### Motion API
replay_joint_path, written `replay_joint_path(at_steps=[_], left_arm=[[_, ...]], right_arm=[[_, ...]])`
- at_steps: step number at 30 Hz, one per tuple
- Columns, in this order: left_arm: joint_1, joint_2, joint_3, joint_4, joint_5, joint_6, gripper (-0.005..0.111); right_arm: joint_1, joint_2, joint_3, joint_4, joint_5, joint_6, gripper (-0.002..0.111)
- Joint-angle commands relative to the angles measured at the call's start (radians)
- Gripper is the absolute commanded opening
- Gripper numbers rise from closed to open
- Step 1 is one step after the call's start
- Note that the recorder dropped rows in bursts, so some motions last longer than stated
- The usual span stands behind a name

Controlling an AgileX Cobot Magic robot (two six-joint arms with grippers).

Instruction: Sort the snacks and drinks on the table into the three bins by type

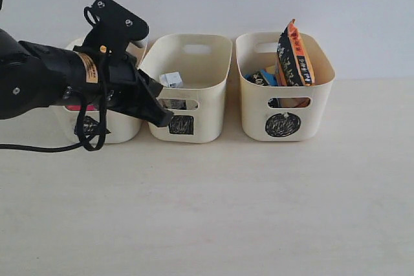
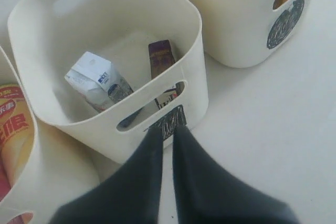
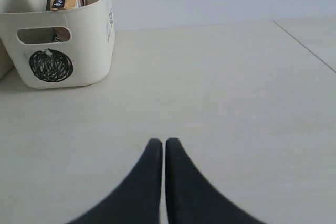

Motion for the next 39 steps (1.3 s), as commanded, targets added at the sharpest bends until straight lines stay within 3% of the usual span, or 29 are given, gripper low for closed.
replay_joint_path(at_steps=[1,21,29,35,39], left_arm=[[0.002,-0.008,0.008,0.004,-0.025,-0.002,0.004],[0.002,-0.026,0.008,0.002,-0.021,0.024,0.004],[0.002,-0.201,0.016,-0.016,0.114,0.001,0.004],[0.002,-0.305,0.016,-0.016,0.215,-0.157,0.004],[0.002,-0.422,0.041,-0.045,0.304,-0.17,0.004]], right_arm=[[0.0,-0.005,-0.001,-0.002,-0.008,-0.004,0.0],[0.0,-0.005,-0.001,-0.002,-0.008,-0.004,0.0],[0.0,-0.005,-0.001,-0.002,-0.008,-0.004,0.0],[0.0,-0.005,-0.001,-0.002,-0.008,-0.004,0.0],[0.0,-0.005,-0.001,-0.002,-0.008,-0.004,0.0]])
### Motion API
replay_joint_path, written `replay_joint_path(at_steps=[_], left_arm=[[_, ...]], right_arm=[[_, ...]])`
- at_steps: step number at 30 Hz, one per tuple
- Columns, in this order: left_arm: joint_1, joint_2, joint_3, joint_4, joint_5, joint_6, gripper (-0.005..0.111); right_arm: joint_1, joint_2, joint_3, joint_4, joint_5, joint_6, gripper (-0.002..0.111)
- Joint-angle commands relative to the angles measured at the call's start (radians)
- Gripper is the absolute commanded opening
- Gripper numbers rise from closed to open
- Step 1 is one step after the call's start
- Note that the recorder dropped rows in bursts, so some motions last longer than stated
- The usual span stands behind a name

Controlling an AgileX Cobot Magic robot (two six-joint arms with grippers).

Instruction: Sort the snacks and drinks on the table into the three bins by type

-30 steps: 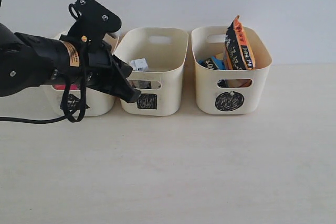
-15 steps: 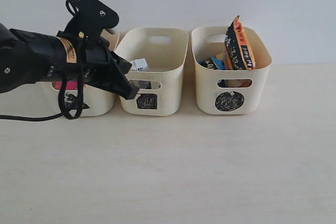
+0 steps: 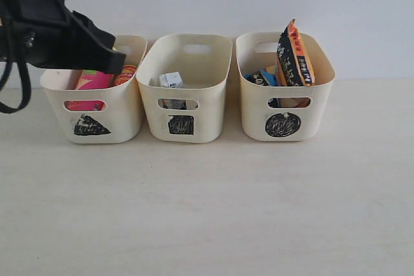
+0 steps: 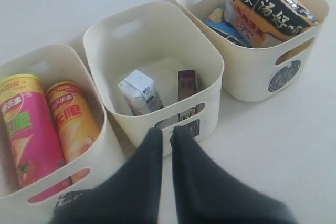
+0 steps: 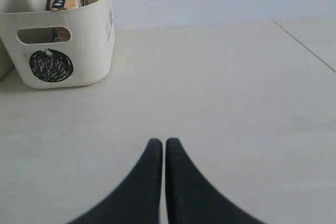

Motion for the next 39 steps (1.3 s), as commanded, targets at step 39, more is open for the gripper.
replay_joint_path(at_steps=[39], left_arm=[[0.013,-0.842,0.757,-0.195,-0.303,0.183,0.004]], right_arm=[[0.0,-0.005,-0.001,-0.002,-0.008,-0.004,0.0]])
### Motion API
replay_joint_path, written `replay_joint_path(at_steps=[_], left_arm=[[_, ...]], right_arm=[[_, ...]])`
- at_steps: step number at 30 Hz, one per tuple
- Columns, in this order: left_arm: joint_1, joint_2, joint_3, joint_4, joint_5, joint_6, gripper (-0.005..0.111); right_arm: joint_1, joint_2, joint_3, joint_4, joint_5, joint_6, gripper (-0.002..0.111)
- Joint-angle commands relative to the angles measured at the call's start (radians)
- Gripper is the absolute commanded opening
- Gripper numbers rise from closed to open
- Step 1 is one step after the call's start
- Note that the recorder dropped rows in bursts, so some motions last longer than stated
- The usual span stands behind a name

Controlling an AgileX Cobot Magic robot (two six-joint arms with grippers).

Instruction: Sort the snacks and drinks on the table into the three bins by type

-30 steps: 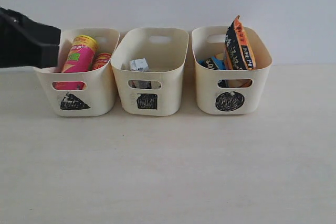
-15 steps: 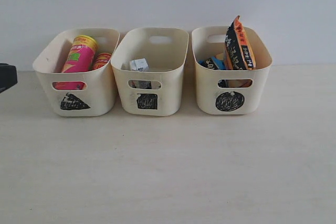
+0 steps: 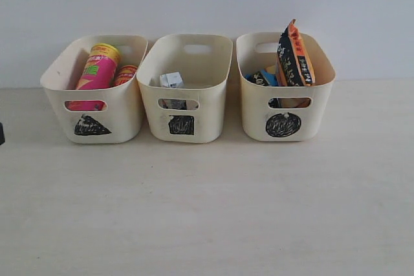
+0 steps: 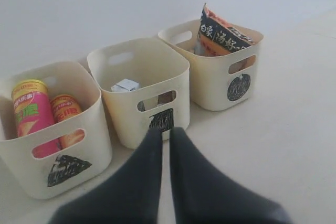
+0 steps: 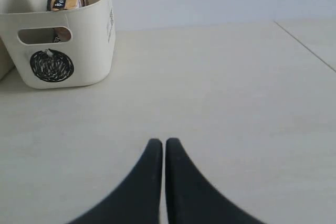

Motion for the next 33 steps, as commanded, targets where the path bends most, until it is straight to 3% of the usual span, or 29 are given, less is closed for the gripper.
replay_joint_path(at_steps=[1,8,17,28,33], left_arm=[[0.025,-0.118,0.09,-0.016,-0.035,0.016,0.004],[0.185,-0.256,0.173,-0.033,0.006,0.007,0.004],[0.332,-0.398,0.256,-0.054,0.026,0.001,0.004],[0.502,-0.449,0.306,-0.129,0.038,0.03,0.004],[0.542,-0.494,0.306,-0.137,0.087,0.03,0.004]], right_arm=[[0.0,-0.005,-0.001,-0.002,-0.008,-0.004,0.0],[0.0,-0.005,-0.001,-0.002,-0.008,-0.004,0.0],[0.0,-0.005,-0.001,-0.002,-0.008,-0.004,0.0],[0.0,-0.005,-0.001,-0.002,-0.008,-0.004,0.0],[0.0,-0.005,-0.001,-0.002,-0.008,-0.004,0.0]])
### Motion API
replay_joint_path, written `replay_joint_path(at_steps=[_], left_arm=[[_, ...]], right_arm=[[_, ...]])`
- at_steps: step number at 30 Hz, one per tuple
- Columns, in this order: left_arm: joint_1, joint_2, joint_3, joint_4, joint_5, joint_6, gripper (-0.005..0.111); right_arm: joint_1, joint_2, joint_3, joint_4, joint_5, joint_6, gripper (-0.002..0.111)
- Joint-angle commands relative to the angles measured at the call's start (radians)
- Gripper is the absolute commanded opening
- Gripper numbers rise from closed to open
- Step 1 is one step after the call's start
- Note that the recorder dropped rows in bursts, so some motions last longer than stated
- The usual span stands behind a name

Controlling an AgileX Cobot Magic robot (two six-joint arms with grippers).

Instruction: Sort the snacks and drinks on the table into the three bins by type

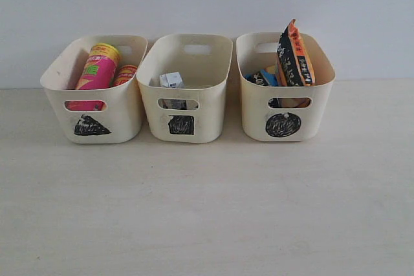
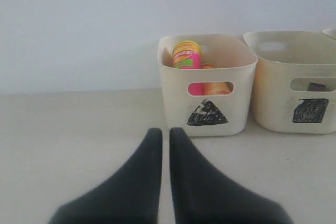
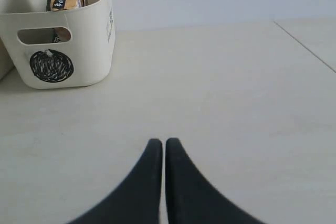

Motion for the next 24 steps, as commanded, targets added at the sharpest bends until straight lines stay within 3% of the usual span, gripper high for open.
replay_joint_path(at_steps=[1,7,24], left_arm=[[0.026,-0.064,0.003,-0.019,0.045,0.006,0.004],[0.03,-0.078,0.003,-0.011,0.199,0.008,0.004],[0.03,-0.078,0.003,-0.007,0.208,0.014,0.004]], right_arm=[[0.0,-0.005,-0.001,-0.002,-0.008,-0.004,0.0],[0.0,-0.005,-0.001,-0.002,-0.008,-0.004,0.0],[0.0,-0.005,-0.001,-0.002,-0.008,-0.004,0.0]])
